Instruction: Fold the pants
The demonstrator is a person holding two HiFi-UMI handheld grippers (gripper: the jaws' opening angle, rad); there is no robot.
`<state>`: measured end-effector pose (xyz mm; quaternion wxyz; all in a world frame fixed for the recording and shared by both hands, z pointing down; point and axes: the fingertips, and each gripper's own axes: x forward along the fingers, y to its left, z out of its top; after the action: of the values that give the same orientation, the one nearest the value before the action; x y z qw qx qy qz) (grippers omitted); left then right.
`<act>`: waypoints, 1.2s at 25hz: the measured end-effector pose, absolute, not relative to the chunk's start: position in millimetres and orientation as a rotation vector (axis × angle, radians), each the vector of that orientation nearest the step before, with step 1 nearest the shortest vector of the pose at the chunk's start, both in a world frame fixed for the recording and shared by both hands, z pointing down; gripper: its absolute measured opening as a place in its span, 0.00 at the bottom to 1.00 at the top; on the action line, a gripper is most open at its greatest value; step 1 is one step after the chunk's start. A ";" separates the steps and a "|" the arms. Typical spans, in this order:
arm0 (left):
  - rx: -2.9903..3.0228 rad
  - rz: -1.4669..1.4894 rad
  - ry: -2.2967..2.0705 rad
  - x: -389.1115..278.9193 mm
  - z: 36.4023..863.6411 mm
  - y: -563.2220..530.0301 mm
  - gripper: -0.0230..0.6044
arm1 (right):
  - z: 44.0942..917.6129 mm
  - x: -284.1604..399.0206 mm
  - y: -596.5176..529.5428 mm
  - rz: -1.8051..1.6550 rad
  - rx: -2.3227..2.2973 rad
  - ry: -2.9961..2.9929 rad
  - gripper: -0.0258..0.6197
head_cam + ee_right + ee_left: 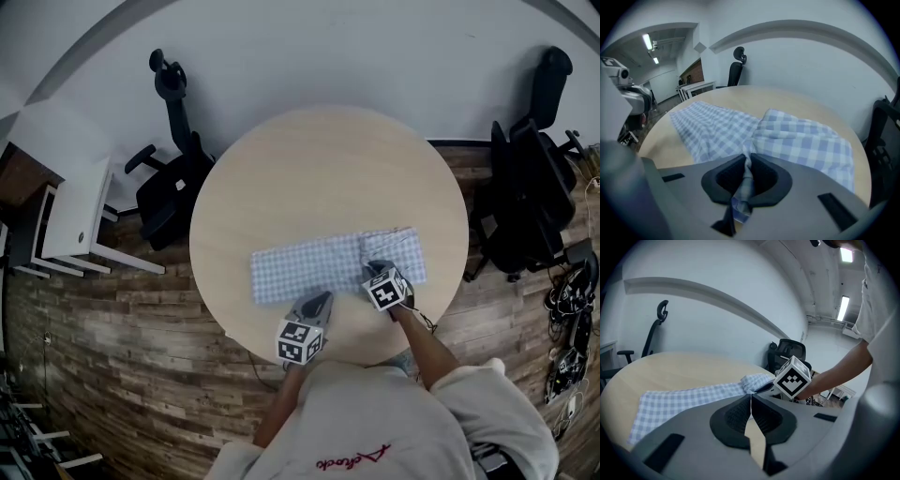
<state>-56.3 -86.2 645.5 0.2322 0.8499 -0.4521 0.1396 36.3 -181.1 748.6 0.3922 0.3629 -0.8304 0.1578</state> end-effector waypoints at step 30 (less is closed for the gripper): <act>2.432 0.441 -1.141 121.7 627.1 -131.3 0.09 | 737.1 197.5 -208.0 1.130 1.093 -2.258 0.32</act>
<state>121.7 -131.3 627.1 0.2083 0.8738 -0.4098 0.1586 197.5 -208.0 737.1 0.1937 0.3897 -0.8052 0.4029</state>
